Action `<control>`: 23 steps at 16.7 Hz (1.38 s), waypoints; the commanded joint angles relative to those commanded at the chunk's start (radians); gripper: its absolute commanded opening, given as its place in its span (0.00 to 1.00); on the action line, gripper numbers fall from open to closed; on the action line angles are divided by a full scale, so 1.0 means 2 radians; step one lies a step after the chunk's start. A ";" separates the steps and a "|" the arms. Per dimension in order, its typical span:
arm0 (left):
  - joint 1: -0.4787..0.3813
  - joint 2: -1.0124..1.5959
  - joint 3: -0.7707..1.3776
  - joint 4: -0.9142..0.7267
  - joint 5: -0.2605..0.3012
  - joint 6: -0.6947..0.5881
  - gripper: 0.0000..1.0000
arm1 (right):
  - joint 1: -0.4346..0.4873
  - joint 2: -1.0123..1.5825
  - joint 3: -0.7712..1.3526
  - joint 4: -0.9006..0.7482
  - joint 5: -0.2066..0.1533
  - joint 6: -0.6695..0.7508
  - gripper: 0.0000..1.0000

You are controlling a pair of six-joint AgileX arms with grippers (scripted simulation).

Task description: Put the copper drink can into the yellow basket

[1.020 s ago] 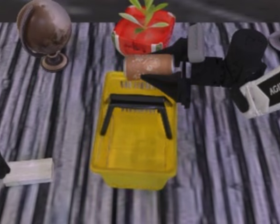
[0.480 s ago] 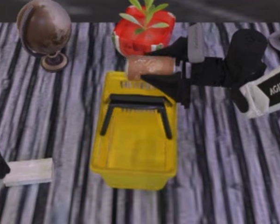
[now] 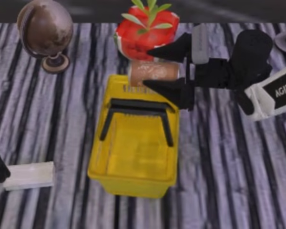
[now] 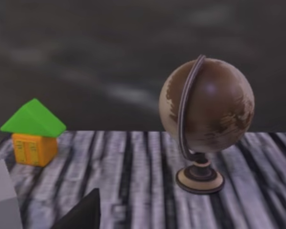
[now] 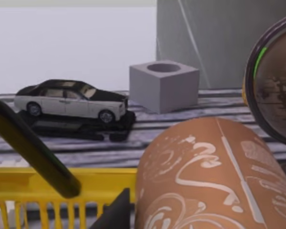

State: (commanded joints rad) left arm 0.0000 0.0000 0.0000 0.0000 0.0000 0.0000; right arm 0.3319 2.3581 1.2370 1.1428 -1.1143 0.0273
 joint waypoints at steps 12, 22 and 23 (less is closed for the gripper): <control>-0.062 0.154 0.134 -0.122 0.026 0.087 1.00 | -0.021 -0.176 -0.109 -0.092 0.074 -0.011 1.00; -0.203 0.592 0.514 -0.441 0.049 0.302 1.00 | -0.089 -0.643 -0.377 -0.330 0.308 -0.015 1.00; -0.217 0.639 0.556 -0.472 0.048 0.323 1.00 | -0.096 -0.694 -0.404 -0.355 0.334 -0.015 1.00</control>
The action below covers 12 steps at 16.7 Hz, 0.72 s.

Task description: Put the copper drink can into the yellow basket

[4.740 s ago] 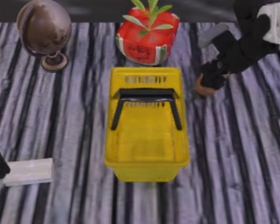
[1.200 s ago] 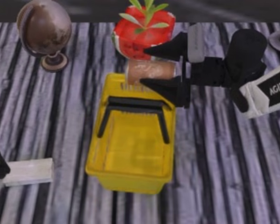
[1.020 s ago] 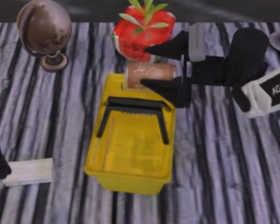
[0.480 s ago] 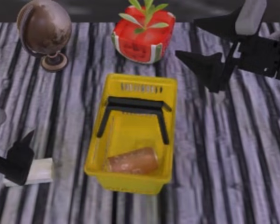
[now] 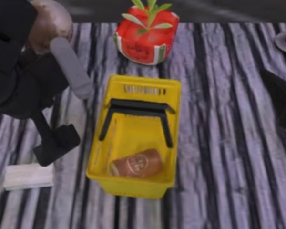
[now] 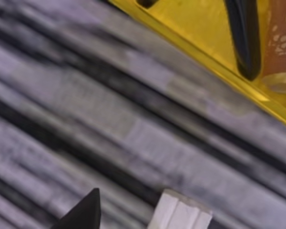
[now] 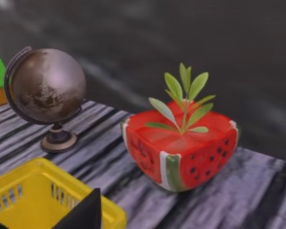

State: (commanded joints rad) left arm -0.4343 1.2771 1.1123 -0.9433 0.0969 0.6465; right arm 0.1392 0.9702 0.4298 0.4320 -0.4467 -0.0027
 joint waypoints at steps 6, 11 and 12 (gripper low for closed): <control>-0.073 0.257 0.245 -0.151 -0.018 0.111 1.00 | -0.038 -0.284 -0.135 -0.133 0.135 0.002 1.00; -0.111 0.393 0.388 -0.215 -0.040 0.168 1.00 | -0.059 -0.446 -0.200 -0.200 0.206 0.002 1.00; -0.115 0.408 0.404 -0.222 -0.043 0.174 1.00 | -0.062 -0.464 -0.207 -0.208 0.214 0.001 1.00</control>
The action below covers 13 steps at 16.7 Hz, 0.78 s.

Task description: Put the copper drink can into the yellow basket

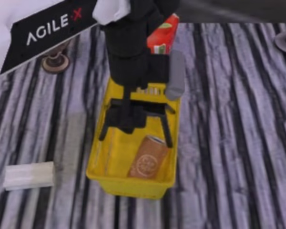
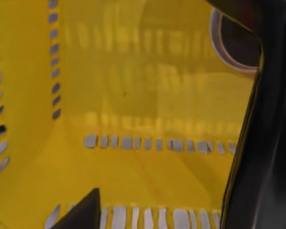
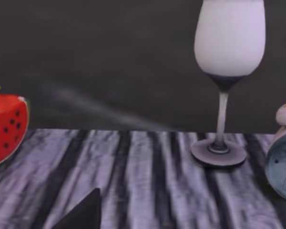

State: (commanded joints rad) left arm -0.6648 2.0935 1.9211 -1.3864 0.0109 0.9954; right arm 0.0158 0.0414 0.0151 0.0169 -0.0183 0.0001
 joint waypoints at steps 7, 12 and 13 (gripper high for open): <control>-0.003 0.019 0.020 -0.007 -0.004 0.008 1.00 | -0.003 -0.021 -0.008 -0.008 0.009 0.000 1.00; -0.005 0.017 -0.015 0.026 -0.004 0.008 1.00 | -0.003 -0.021 -0.008 -0.008 0.009 0.000 1.00; -0.005 0.017 -0.021 0.032 -0.004 0.008 1.00 | -0.003 -0.021 -0.008 -0.008 0.009 0.000 1.00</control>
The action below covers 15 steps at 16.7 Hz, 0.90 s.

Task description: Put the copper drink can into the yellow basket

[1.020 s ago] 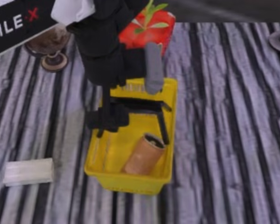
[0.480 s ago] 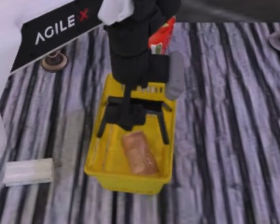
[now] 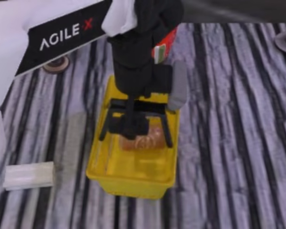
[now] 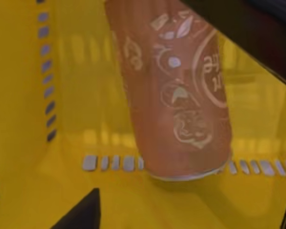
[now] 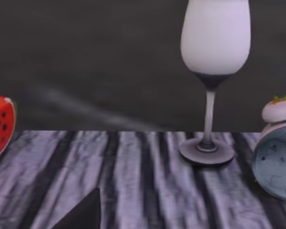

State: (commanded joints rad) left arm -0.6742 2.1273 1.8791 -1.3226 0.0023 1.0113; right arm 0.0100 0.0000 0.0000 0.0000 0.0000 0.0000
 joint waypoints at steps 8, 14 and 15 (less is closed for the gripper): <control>0.000 0.000 -0.002 0.002 0.000 0.000 0.70 | 0.000 0.000 0.000 0.000 0.000 0.000 1.00; 0.000 0.000 -0.002 0.002 0.000 0.000 0.25 | 0.000 0.000 0.000 0.000 0.000 0.000 1.00; 0.000 0.000 -0.002 0.002 0.000 0.000 0.17 | 0.000 0.000 0.000 0.000 0.000 0.000 1.00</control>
State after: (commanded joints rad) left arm -0.6743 2.1272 1.8760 -1.3196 0.0023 1.0113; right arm 0.0100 0.0000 0.0000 0.0000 0.0000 0.0000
